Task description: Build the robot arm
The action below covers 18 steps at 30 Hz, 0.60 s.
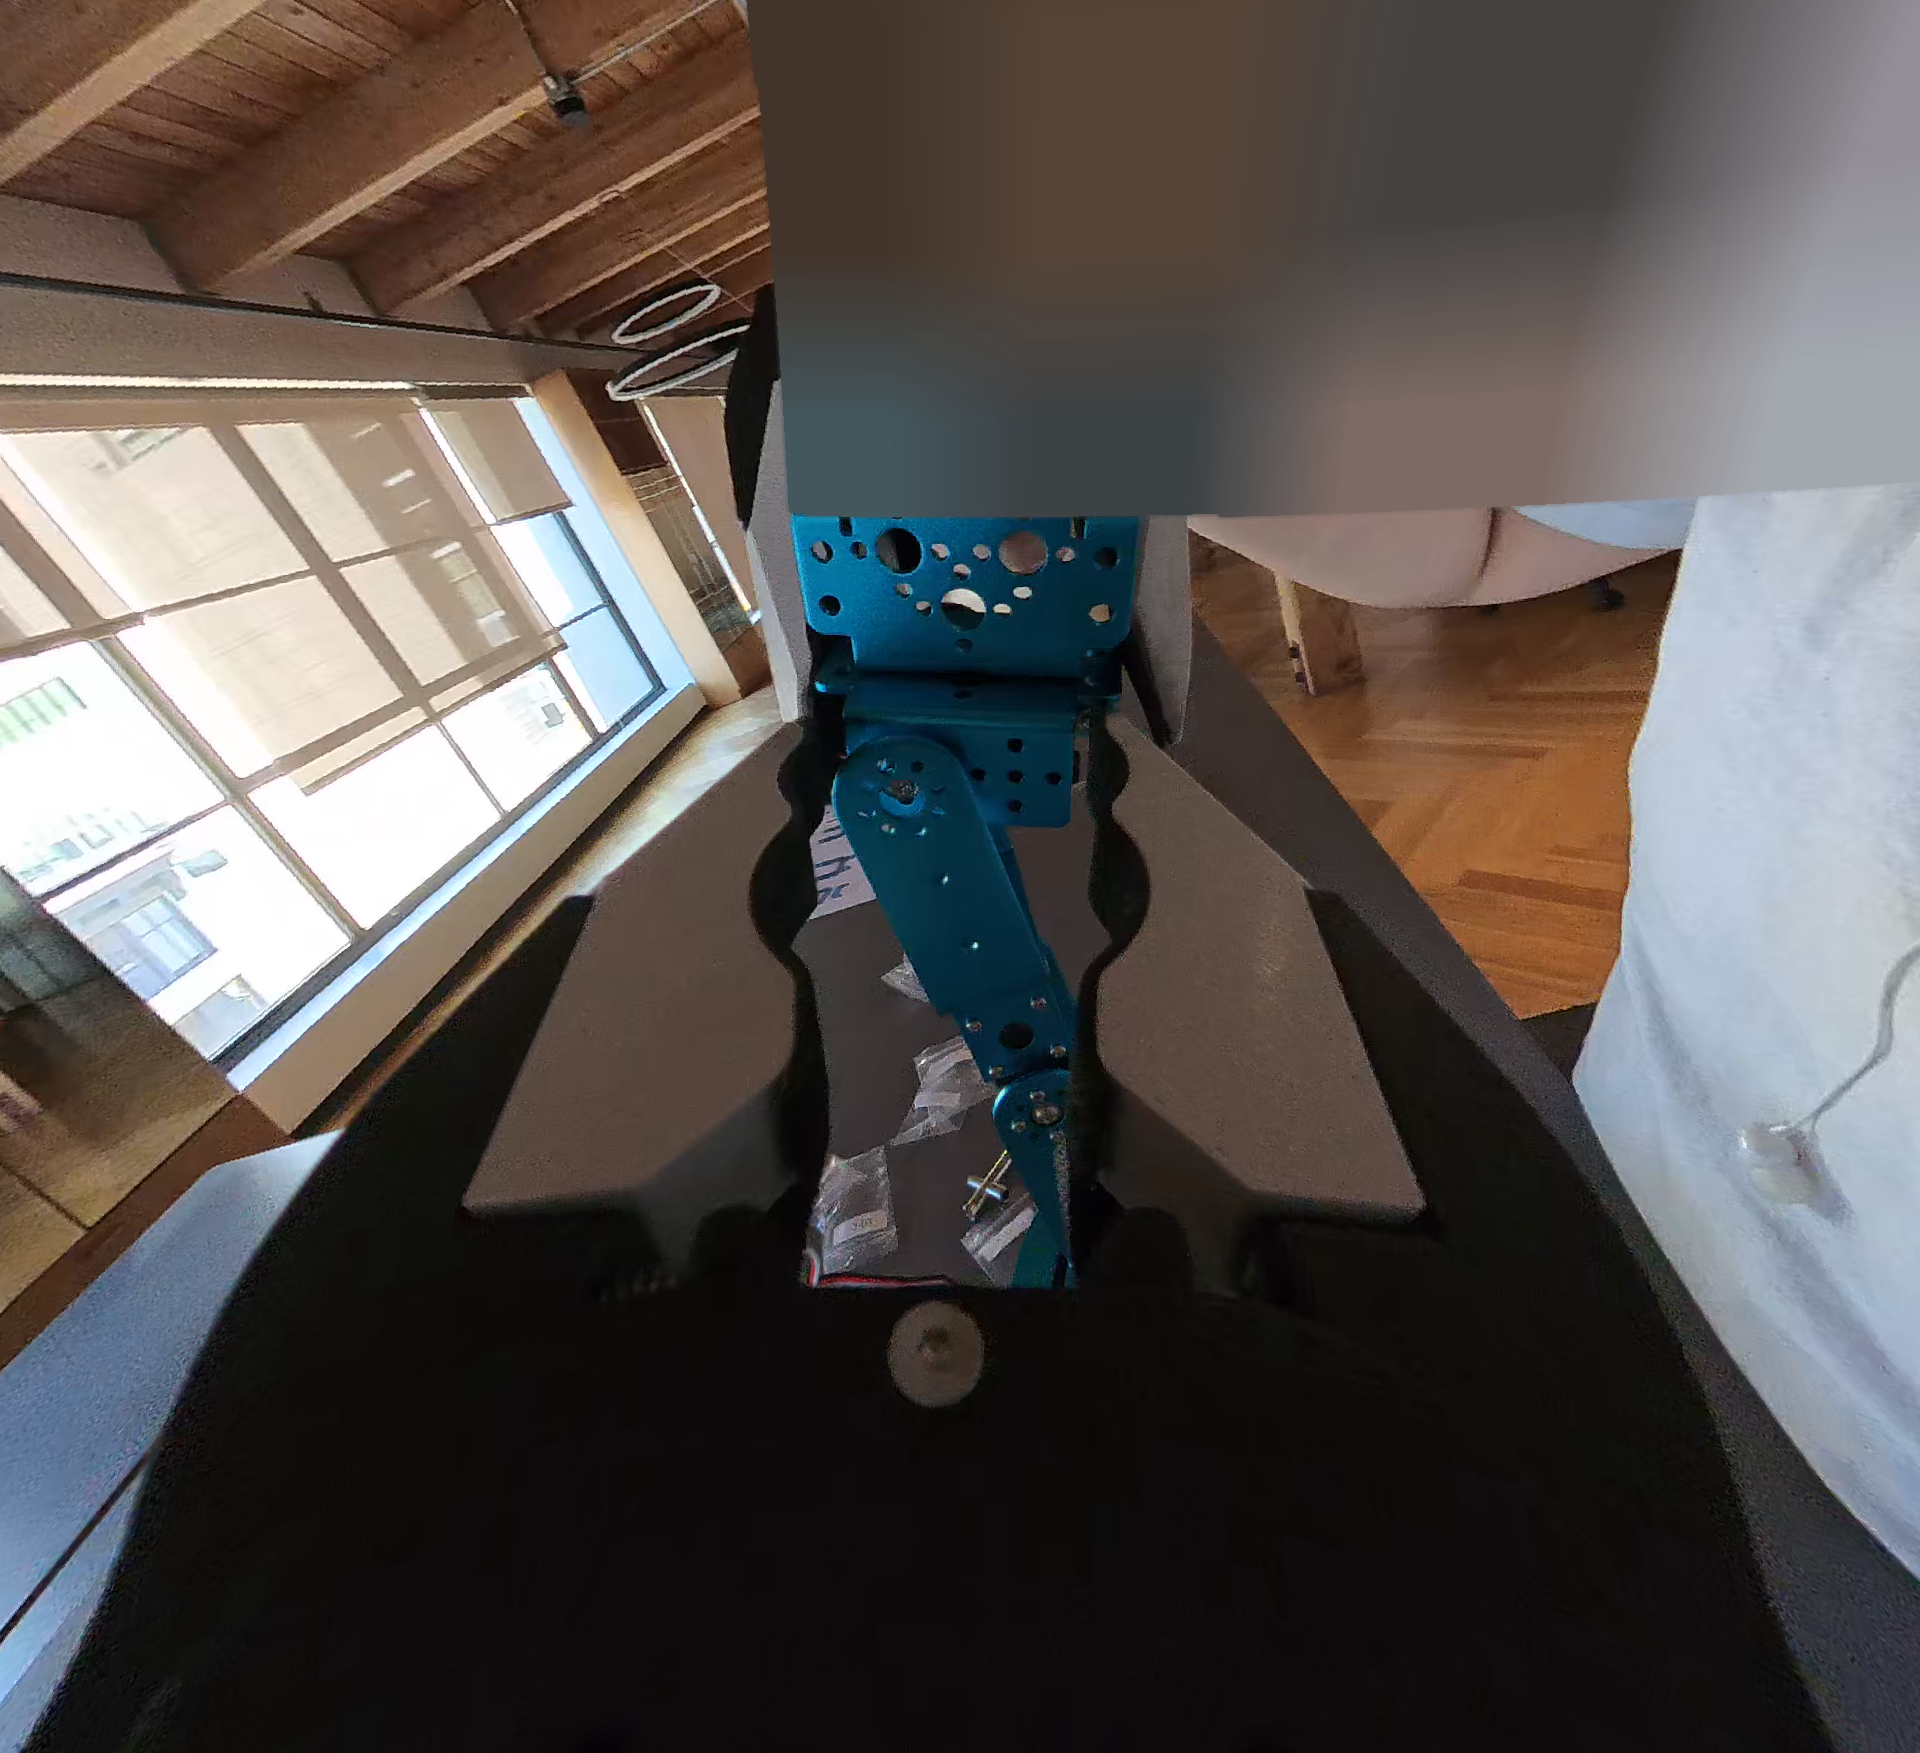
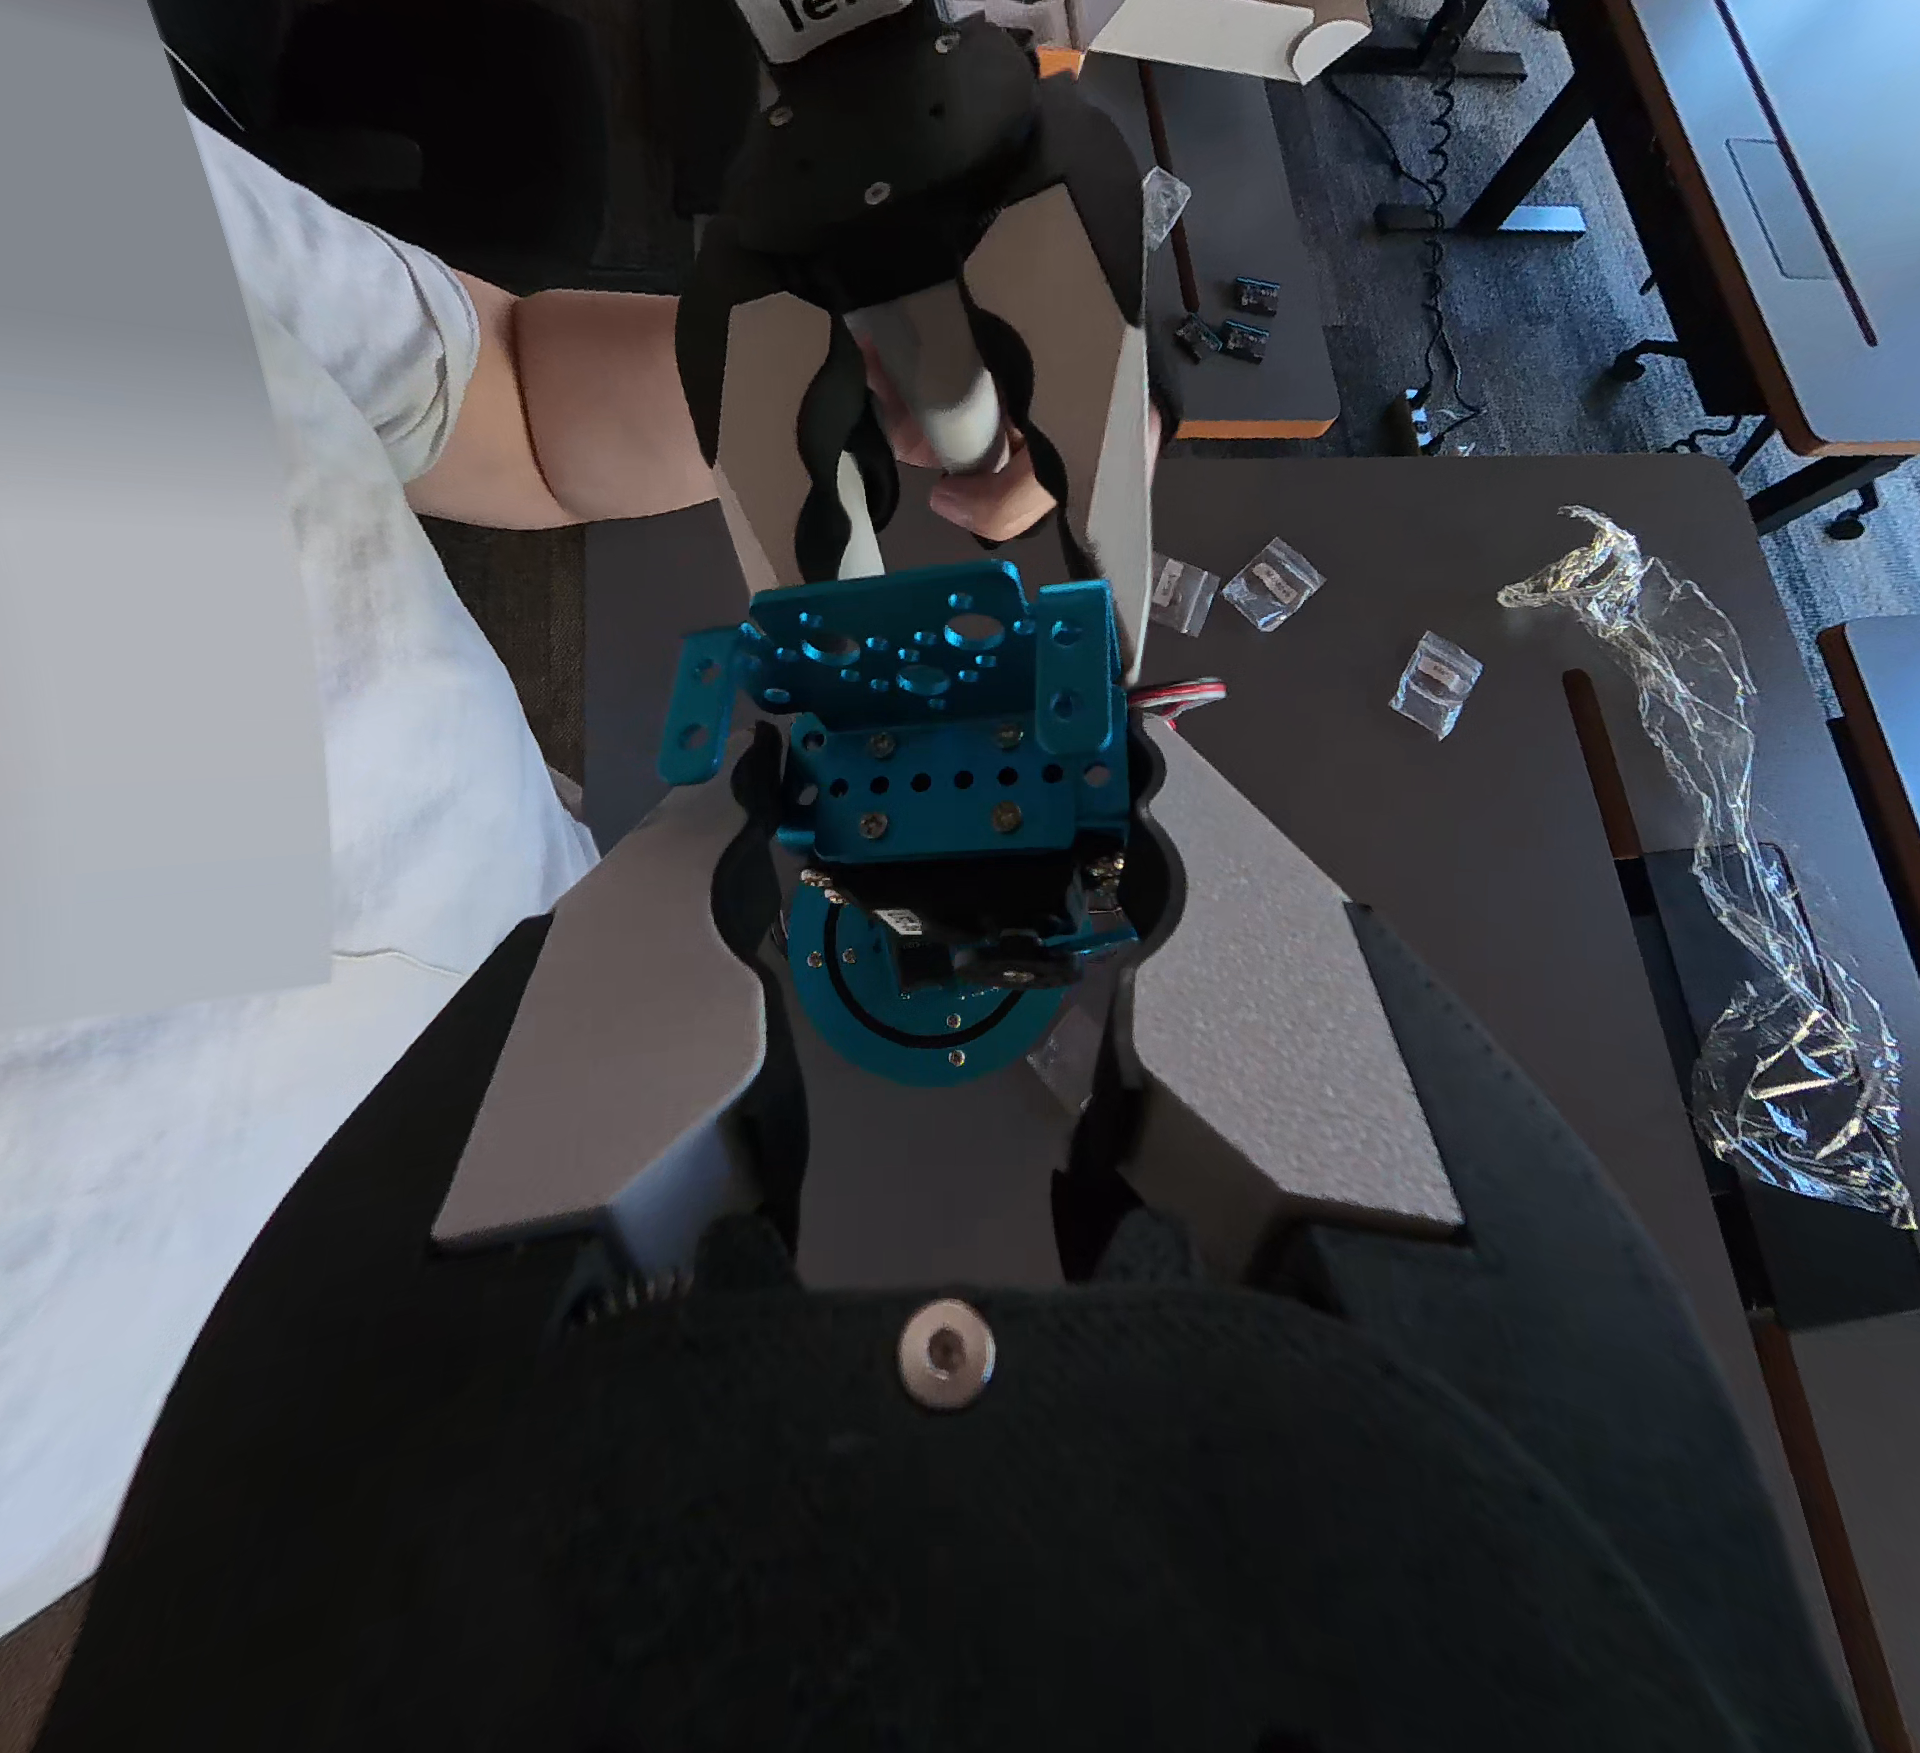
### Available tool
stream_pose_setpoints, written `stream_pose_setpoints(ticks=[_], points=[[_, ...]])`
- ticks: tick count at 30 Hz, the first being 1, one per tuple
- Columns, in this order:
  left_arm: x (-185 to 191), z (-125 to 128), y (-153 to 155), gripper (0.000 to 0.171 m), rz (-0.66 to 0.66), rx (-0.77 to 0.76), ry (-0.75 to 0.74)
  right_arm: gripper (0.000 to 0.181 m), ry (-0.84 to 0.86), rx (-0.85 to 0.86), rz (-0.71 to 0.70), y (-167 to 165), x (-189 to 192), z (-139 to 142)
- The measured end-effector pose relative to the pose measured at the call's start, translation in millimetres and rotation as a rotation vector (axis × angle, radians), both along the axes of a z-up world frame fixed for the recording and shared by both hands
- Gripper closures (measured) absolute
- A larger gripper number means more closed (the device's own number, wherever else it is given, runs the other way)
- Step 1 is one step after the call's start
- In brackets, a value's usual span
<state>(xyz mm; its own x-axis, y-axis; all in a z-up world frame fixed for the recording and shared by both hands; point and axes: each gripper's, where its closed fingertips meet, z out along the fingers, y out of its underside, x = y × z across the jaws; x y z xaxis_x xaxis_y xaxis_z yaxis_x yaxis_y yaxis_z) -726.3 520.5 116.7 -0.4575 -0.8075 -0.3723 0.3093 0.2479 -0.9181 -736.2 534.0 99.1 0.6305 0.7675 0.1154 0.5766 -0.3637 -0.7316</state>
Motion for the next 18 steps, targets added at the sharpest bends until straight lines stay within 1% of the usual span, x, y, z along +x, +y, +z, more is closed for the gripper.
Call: stream_pose_setpoints(ticks=[1, 4, 5, 7, 10, 15, 18], points=[[-1.3, 1.0, 2.3, 0.125, 0.010, -0.009, -0.002, 0.115, 0.004, 0.007, -0.002, 0.5, -0.3, 0.2], [-3.7, -0.4, 3.7, 0.127, 0.003, -0.036, 0.015, 0.115, 0.021, 0.029, -0.007, 2.1, -1.3, 0.8], [-3.4, -2.1, 3.3, 0.123, -0.008, -0.043, 0.031, 0.115, 0.018, 0.035, -0.007, 2.3, -1.3, 0.7], [-0.9, -8.2, 3.6, 0.121, -0.024, -0.042, 0.071, 0.115, 0.017, 0.042, -0.006, 3.0, -1.7, 1.0], [0.6, -6.9, 4.2, 0.122, -0.027, -0.008, 0.022, 0.115, 0.016, 0.045, -0.001, 4.1, -2.1, 1.3], [2.7, -8.3, 5.2, 0.129, -0.002, 0.037, 0.019, 0.116, 0.018, 0.059, -0.005, 5.3, -1.4, 3.1], [3.0, -8.3, 5.7, 0.128, 0.028, 0.052, -0.001, 0.115, 0.018, 0.076, 0.005, 5.8, -0.8, 2.7]])
